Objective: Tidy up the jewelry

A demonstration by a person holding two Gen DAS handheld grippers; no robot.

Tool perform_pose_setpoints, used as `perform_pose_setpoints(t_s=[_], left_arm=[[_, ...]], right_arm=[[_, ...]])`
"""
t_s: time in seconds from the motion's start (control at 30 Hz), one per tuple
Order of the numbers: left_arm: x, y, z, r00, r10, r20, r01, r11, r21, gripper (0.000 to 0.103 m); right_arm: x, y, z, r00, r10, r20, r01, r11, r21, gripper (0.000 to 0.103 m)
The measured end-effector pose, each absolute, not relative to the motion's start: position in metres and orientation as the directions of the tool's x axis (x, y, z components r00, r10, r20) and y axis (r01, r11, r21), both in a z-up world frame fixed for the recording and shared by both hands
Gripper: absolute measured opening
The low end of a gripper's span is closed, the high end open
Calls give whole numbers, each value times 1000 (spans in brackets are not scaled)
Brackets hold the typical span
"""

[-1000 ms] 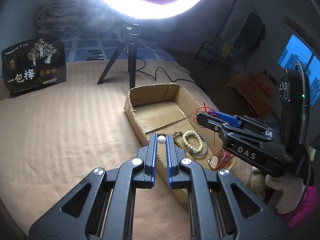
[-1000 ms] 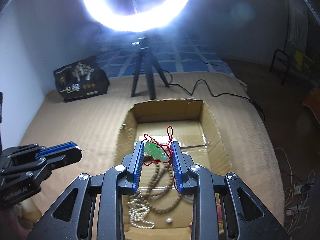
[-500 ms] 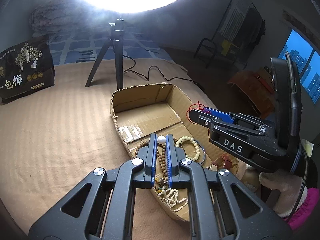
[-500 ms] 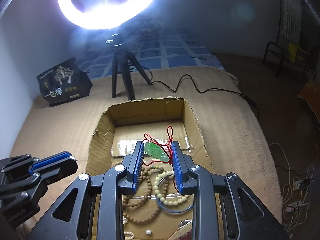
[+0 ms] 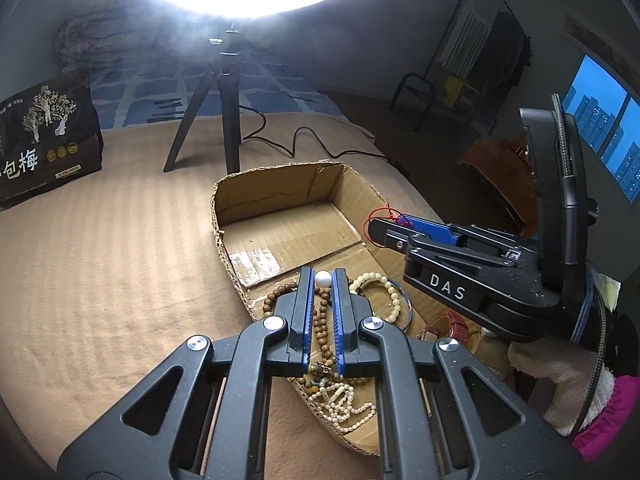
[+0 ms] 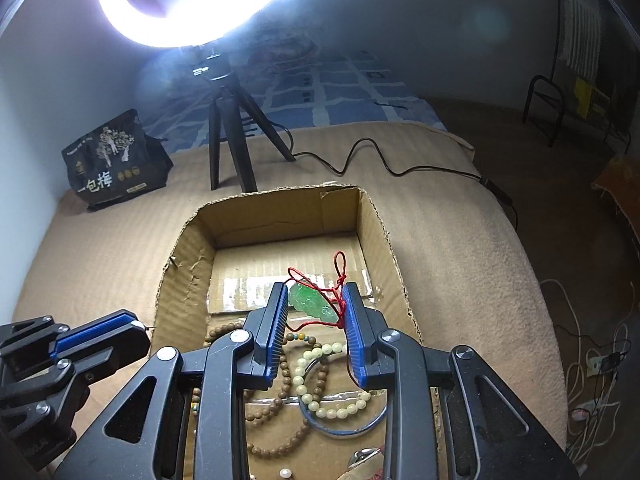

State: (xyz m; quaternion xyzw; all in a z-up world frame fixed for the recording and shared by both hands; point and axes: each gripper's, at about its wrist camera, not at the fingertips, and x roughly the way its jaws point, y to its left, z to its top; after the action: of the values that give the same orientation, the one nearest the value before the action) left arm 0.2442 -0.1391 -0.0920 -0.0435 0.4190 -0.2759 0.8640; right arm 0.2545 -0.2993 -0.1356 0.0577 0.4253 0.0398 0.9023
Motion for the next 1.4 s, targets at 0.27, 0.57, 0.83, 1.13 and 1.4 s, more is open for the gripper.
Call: perform_pose_setpoints(t_s=[0.27, 0.57, 0.83, 1.13, 1.4], left_arm=[[244, -142, -94, 491, -517, -702, 448, 840, -305, 7], [243, -143, -94, 487, -509, -709, 444, 844, -301, 7], [241, -141, -92, 487, -490, -723, 435, 854, -285, 8], [229, -133, -75, 506, -487, -712, 440, 856, -273, 8], [212, -127, -54, 534, -482, -694, 451, 857, -249, 8]], right_arm=[[255, -302, -138, 632, 119, -766, -13, 990, 142, 26], [256, -300, -139, 620, 113, -777, -10, 991, 135, 46], [252, -302, -134, 626, 95, -774, 4, 992, 125, 48], [240, -302, -117, 643, 85, -761, 2, 994, 112, 48], [224, -299, -97, 669, 69, -740, 5, 995, 98, 48]])
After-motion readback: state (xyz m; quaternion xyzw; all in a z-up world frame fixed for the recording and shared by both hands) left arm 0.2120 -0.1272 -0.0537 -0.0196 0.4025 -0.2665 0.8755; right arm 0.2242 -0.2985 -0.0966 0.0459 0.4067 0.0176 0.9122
